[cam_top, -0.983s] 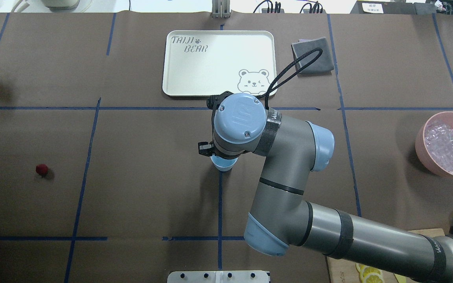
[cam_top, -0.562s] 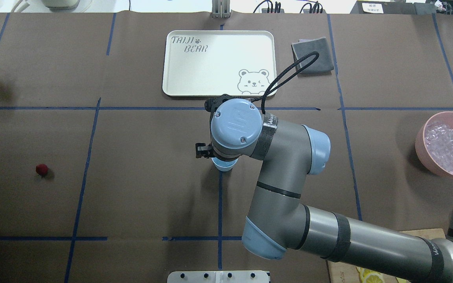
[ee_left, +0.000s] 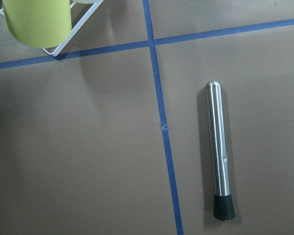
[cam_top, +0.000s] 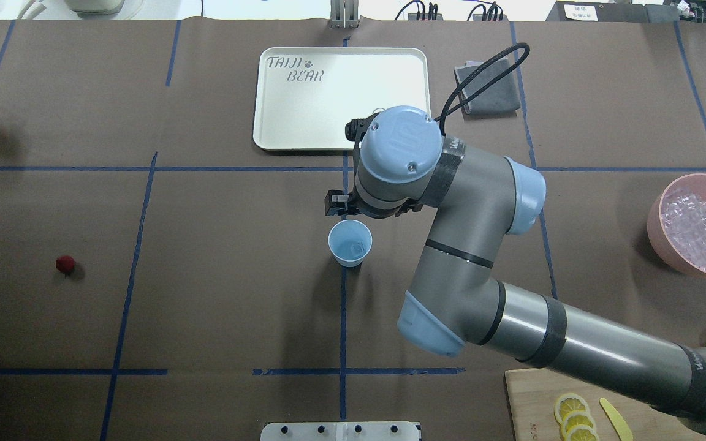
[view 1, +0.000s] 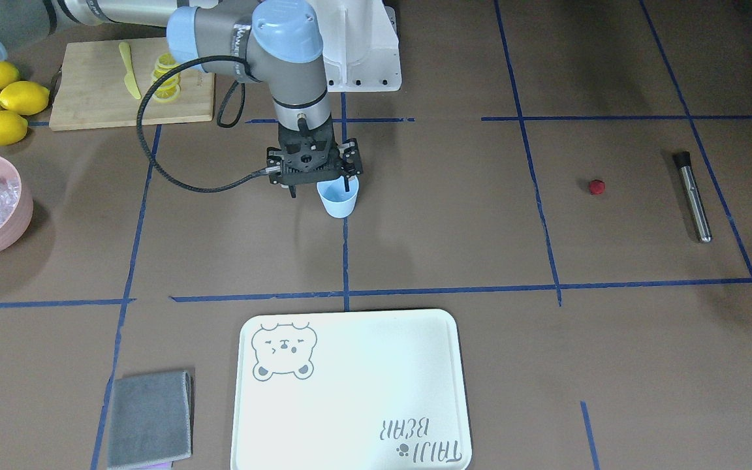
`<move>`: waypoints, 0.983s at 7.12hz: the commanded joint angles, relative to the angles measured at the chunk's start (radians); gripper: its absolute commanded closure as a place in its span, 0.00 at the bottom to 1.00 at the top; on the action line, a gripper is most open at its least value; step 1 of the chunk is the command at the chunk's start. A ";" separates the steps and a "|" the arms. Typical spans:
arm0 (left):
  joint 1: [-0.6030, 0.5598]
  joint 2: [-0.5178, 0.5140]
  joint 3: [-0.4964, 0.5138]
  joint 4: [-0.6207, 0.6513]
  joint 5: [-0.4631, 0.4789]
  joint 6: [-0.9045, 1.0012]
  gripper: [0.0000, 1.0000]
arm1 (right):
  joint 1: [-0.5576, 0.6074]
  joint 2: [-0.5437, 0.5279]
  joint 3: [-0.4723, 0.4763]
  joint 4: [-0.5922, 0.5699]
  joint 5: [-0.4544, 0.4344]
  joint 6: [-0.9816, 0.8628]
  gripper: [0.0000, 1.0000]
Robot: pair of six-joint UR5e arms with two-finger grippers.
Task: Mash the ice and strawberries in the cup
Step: 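Move the right gripper back toward the pink ice bowl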
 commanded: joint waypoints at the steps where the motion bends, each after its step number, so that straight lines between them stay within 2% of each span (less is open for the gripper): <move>1: 0.000 0.002 0.002 0.001 0.001 0.000 0.00 | 0.180 -0.097 0.012 0.008 0.158 -0.220 0.01; 3: 0.000 0.002 0.002 0.001 -0.001 0.000 0.00 | 0.375 -0.233 0.021 0.015 0.306 -0.509 0.01; 6: 0.000 -0.001 0.002 0.000 0.001 0.000 0.00 | 0.549 -0.468 0.046 0.019 0.334 -0.916 0.01; 7: 0.000 -0.001 0.001 0.000 -0.001 0.000 0.00 | 0.599 -0.554 0.063 0.070 0.343 -0.993 0.01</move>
